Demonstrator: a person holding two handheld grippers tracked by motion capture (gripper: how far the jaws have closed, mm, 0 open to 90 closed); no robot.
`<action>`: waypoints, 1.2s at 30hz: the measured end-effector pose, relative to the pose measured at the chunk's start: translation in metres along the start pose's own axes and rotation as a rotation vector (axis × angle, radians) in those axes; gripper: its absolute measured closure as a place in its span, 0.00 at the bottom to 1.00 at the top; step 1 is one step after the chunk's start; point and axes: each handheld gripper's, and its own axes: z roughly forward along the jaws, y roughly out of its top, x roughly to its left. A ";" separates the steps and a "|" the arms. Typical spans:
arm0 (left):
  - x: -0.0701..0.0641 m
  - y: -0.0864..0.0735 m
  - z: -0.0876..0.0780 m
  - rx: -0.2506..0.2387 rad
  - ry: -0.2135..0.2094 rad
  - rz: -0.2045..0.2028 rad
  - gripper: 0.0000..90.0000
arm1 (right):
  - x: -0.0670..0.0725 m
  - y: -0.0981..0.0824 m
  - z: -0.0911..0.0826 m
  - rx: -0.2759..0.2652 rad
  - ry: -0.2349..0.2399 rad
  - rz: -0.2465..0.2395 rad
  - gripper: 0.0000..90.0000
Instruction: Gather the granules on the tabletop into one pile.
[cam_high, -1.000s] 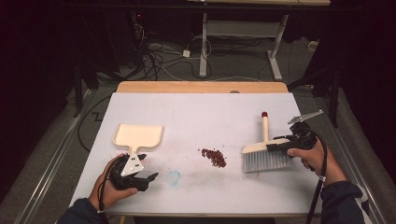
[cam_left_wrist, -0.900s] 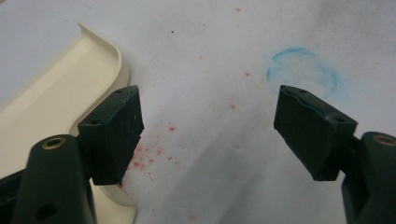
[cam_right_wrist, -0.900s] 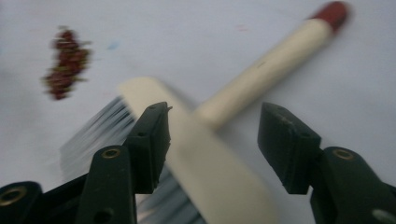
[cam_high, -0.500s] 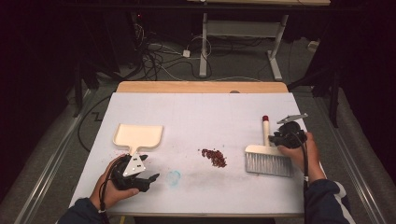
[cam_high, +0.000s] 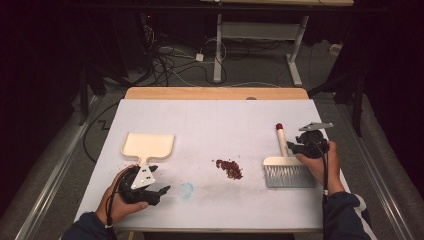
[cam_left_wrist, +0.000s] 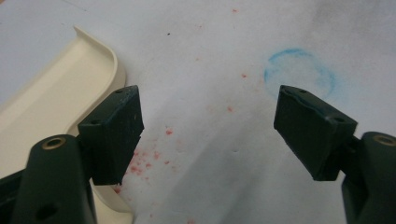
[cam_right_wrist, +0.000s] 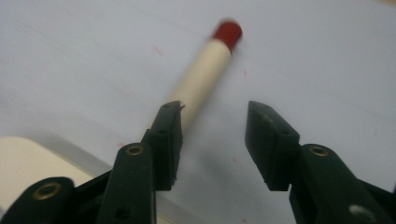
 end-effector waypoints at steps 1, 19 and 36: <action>0.000 0.000 0.000 -0.001 0.002 0.001 0.25 | 0.002 0.001 -0.007 -0.053 0.010 -0.014 0.60; 0.000 0.002 -0.003 -0.025 0.038 0.016 0.25 | 0.071 -0.012 -0.077 -0.407 0.040 -0.148 0.26; -0.005 -0.003 -0.012 -0.044 0.071 -0.001 0.20 | 0.115 -0.057 -0.084 -0.428 0.047 -0.243 0.22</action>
